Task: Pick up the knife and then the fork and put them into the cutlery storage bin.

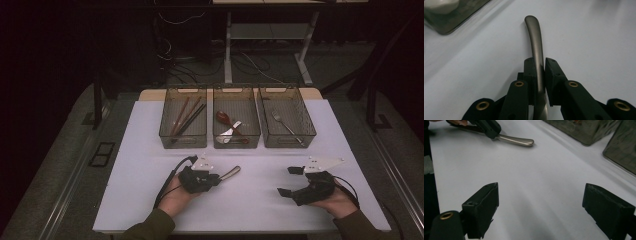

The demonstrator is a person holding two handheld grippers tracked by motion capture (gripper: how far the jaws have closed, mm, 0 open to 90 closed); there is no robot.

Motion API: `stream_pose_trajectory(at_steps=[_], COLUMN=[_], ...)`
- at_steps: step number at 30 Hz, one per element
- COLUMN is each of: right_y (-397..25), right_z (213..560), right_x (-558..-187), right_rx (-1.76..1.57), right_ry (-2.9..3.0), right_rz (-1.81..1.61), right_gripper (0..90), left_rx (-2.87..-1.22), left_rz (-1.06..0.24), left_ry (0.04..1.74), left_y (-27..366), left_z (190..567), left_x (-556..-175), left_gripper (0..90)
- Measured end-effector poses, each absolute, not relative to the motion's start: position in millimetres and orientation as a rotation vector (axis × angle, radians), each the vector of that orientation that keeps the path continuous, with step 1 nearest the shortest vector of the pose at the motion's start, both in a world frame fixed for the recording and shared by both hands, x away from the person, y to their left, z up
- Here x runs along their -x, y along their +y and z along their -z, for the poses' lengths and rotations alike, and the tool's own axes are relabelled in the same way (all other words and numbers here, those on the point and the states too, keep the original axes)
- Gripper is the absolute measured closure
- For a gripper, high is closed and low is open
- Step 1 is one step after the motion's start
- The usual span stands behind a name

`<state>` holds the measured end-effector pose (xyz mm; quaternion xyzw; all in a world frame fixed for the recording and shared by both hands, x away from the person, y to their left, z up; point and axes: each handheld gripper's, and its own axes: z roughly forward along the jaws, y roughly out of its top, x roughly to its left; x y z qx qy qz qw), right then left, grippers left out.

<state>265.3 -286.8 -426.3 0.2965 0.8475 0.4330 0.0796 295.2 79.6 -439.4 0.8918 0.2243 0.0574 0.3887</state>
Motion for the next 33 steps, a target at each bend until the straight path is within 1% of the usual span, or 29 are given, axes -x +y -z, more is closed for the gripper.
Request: stream_pose_trajectory(at_steps=[13, 22, 30, 31, 33], right_y=[-273.3, -240.1, -214.4, -211.0, -205.2], right_z=[413.0, 405.0, 407.3, 408.2, 410.7], right_x=[-283.3, -291.1, -303.2, -303.7, -305.0], right_rx=[-0.79, -0.597, -0.436, -0.412, -0.348], right_ry=[2.643, 2.773, 2.895, 2.922, 2.97], right_rz=[-1.31, -1.287, -1.227, -1.224, -1.202], right_gripper=[14.0, 14.0, 14.1, 14.6, 21.4], left_rx=[-2.243, -2.264, -2.261, -2.259, -2.262], left_rz=[-0.049, 0.005, 0.02, 0.021, 0.027], left_ry=[0.365, 0.177, 0.075, 0.07, 0.059], left_y=[67.4, 43.8, 25.2, 23.9, 22.6], left_z=[423.9, 413.8, 407.1, 406.6, 406.2], left_x=[-287.6, -285.0, -287.1, -287.2, -286.8], left_gripper=[79.4, 79.4, 79.4, 79.4, 79.4])
